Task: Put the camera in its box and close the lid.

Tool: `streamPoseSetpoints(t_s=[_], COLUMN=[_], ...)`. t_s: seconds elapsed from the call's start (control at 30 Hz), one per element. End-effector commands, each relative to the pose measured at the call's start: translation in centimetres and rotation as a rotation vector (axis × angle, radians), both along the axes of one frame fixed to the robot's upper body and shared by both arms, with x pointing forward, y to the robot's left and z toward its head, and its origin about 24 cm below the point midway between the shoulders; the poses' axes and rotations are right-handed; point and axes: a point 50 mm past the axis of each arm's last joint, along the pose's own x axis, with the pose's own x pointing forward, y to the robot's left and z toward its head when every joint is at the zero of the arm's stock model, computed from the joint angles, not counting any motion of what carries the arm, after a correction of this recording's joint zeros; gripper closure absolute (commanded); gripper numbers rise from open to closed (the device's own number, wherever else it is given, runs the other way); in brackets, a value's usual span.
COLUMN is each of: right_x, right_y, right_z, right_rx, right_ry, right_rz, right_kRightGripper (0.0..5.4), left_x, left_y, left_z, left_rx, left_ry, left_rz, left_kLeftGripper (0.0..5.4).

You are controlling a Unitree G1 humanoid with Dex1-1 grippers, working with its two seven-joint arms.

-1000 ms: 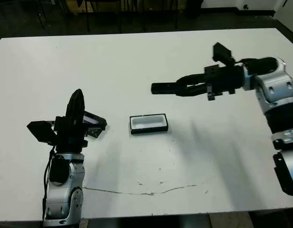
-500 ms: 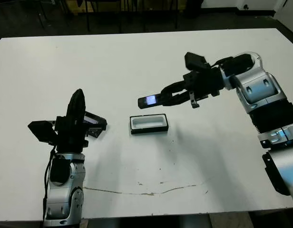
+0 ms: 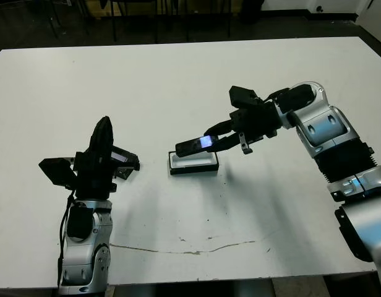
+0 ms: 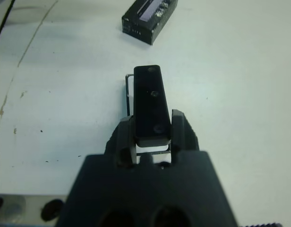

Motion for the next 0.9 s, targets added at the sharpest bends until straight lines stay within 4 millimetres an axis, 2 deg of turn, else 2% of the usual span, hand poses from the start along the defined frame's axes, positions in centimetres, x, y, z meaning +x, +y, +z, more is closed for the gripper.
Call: streamPoseSetpoints(t_s=[0.03, 0.27, 0.53, 0.9], right_x=[-0.1, -0.1, 0.0, -0.3], right_y=[-0.2, -0.3, -0.2, 0.3], right_z=[-0.9, -1.5, -2.2, -2.4], right_rx=[-0.023, -0.021, -0.036, -0.098], right_ry=[0.035, 0.013, 0.066, -0.004], right_rz=[-0.016, -0.008, -0.013, 0.014], right_kRightGripper=[4.92, 4.92, 4.92, 4.92], left_x=[-0.2, -0.2, -0.2, -0.4], left_y=[0.3, 0.2, 0.1, 0.0], left_z=[-0.6, -0.7, -0.9, -1.1], left_rx=[0.010, 0.004, 0.008, 0.016], left_ry=[0.029, 0.028, 0.036, 0.035], left_rz=[0.002, -0.004, 0.000, 0.005], left_kLeftGripper=[5.40, 5.40, 5.40, 5.40])
